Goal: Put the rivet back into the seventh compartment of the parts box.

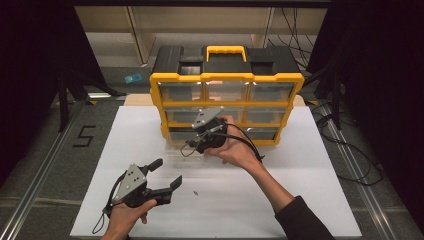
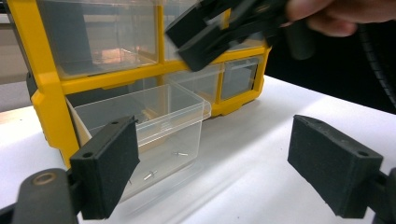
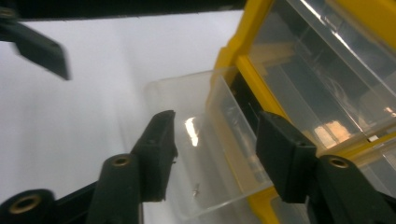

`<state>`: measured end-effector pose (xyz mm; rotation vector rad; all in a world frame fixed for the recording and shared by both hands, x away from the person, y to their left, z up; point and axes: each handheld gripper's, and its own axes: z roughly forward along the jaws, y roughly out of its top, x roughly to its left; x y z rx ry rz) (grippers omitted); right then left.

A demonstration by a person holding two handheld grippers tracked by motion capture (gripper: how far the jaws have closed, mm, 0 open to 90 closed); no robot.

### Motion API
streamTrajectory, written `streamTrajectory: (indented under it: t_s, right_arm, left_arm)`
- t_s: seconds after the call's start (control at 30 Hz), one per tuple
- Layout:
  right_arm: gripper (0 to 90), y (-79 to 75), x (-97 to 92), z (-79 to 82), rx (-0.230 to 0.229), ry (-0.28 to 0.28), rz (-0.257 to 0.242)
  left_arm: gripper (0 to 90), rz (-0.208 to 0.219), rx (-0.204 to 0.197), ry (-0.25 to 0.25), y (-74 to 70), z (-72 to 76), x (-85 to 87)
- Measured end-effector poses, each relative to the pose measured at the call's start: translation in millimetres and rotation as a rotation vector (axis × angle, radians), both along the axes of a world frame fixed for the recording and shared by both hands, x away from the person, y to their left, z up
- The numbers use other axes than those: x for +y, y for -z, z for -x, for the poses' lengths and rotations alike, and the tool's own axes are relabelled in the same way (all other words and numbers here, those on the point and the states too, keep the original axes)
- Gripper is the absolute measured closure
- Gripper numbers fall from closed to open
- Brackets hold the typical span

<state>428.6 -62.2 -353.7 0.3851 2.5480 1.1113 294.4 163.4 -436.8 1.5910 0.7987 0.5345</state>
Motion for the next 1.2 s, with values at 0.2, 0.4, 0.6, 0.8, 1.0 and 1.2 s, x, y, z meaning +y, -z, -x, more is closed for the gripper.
streamTrajectory:
  t_s: [0.2,0.4,0.6,0.8,1.0,1.2]
  right_arm:
    - [39.9,3.3,-14.3,27.0,0.008,-0.042,-0.003]
    - [37.9,15.9,-12.7,41.0,0.051,-0.078,0.044]
    - [37.1,31.2,-10.1,48.6,0.087,-0.112,0.116]
    - [36.4,39.5,-8.9,50.0,0.118,-0.118,0.138]
    - [34.5,46.1,-7.7,51.2,0.139,-0.126,0.166]
    - [34.2,51.1,-4.4,53.7,0.154,-0.142,0.18]
  left_arm:
    - [16.0,0.001,-0.002,-0.008,-0.2,-0.4,0.6]
    - [16.1,0.012,0.0,-0.011,-0.6,0.2,0.8]
    - [16.1,0.01,-0.007,-0.018,-1.2,0.0,2.1]
    - [16.1,0.014,-0.007,-0.021,-1.5,0.1,2.2]
    - [16.1,0.017,-0.008,-0.024,-1.7,0.2,2.4]
    - [16.1,0.027,-0.015,-0.02,-1.7,-0.5,3.1]
